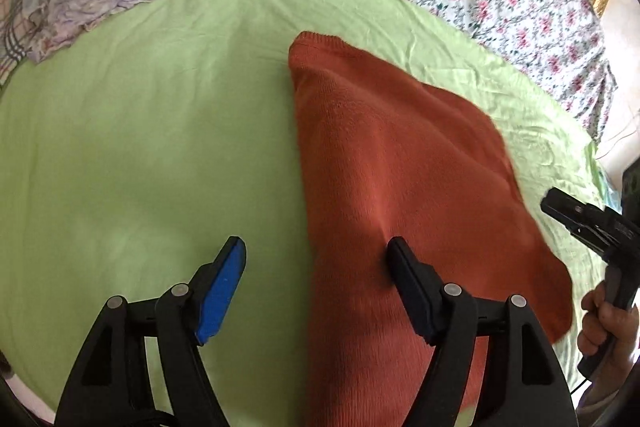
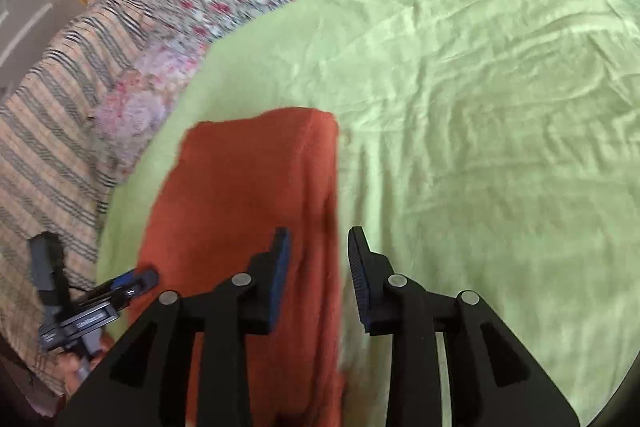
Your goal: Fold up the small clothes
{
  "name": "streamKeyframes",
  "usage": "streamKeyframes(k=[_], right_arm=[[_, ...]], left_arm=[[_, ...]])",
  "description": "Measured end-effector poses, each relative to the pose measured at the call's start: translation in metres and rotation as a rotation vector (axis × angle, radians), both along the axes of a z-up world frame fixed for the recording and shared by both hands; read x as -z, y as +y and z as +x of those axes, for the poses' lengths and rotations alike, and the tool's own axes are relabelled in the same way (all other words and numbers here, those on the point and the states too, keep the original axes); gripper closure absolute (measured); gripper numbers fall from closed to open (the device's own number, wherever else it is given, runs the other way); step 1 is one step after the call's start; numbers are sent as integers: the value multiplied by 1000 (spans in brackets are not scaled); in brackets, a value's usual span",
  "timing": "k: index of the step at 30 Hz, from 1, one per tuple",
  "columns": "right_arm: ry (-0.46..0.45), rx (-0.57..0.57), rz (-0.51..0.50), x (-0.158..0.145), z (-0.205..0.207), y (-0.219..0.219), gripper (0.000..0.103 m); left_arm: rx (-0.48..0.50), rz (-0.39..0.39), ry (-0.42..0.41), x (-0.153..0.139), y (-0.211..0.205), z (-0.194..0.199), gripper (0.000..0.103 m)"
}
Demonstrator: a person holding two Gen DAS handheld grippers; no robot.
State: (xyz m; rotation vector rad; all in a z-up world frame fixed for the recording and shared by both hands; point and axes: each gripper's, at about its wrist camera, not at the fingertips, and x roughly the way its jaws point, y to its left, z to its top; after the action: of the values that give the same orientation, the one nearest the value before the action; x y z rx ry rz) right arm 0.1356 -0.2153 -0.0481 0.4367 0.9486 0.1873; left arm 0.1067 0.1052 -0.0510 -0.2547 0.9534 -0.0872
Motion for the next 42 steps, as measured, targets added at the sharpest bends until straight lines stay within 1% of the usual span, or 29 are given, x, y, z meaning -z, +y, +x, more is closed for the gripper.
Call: streamKeyframes(k=[2, 5, 8, 11, 12, 14, 16, 18, 20, 21, 23, 24, 25, 28, 30, 32, 34, 36, 38, 41, 42], right_arm=[[-25, -8, 19, -10, -19, 2, 57], [-36, -30, 31, -18, -48, 6, 56], [-14, -51, 39, -13, -70, 11, 56], [22, -72, 32, -1, -78, 18, 57], [50, -90, 22, 7, -78, 23, 70], [68, -102, -2, 12, -78, 29, 95], [23, -102, -13, 0, -83, 30, 97], [-8, -99, -108, -13, -86, 33, 97], [8, -94, -208, -9, -85, 33, 97], [31, -91, -215, -1, -84, 30, 98], [74, -83, -187, 15, -83, 25, 97], [83, -80, -173, 23, -84, 24, 97], [81, -81, -177, 22, -84, 25, 97], [81, -84, -191, 15, -82, 27, 97], [65, -69, -145, 9, -85, 22, 96], [41, -51, -117, 0, -88, 18, 96], [4, -36, -107, -13, -85, 17, 96], [-33, -38, -82, -26, -76, 17, 96], [-46, -55, -62, -31, -60, 23, 96], [-47, -91, -41, -28, -32, 37, 96], [-36, -99, -27, -25, -20, 41, 96]], left_arm=[[20, 4, -32, -7, -1, -16, 33], [78, 9, -60, -11, -1, -40, 33], [112, 31, -38, -3, -2, -58, 33], [107, 28, 3, 11, -1, -63, 31], [96, 17, 26, 15, 1, -63, 32], [82, -3, 30, 16, 5, -63, 32], [78, 18, 34, 15, 2, -63, 32], [77, 44, 51, 19, -3, -61, 32], [65, 60, 58, 25, -5, -59, 31], [59, 72, 57, 25, -7, -59, 30], [55, 85, 56, 27, -7, -59, 30], [55, 89, 56, 27, -8, -58, 30], [57, 88, 56, 26, -7, -59, 30], [64, 64, 54, 21, -3, -59, 32], [71, 38, 37, 14, 1, -59, 38], [84, 18, 6, 4, 1, -57, 38], [119, -23, -36, -9, 0, -50, 38], [154, -63, -74, -20, -5, -40, 38], [189, -90, -113, -30, -12, -27, 38], [202, -80, -161, -38, -21, -2, 38], [218, -99, -160, -39, -23, 10, 38]])
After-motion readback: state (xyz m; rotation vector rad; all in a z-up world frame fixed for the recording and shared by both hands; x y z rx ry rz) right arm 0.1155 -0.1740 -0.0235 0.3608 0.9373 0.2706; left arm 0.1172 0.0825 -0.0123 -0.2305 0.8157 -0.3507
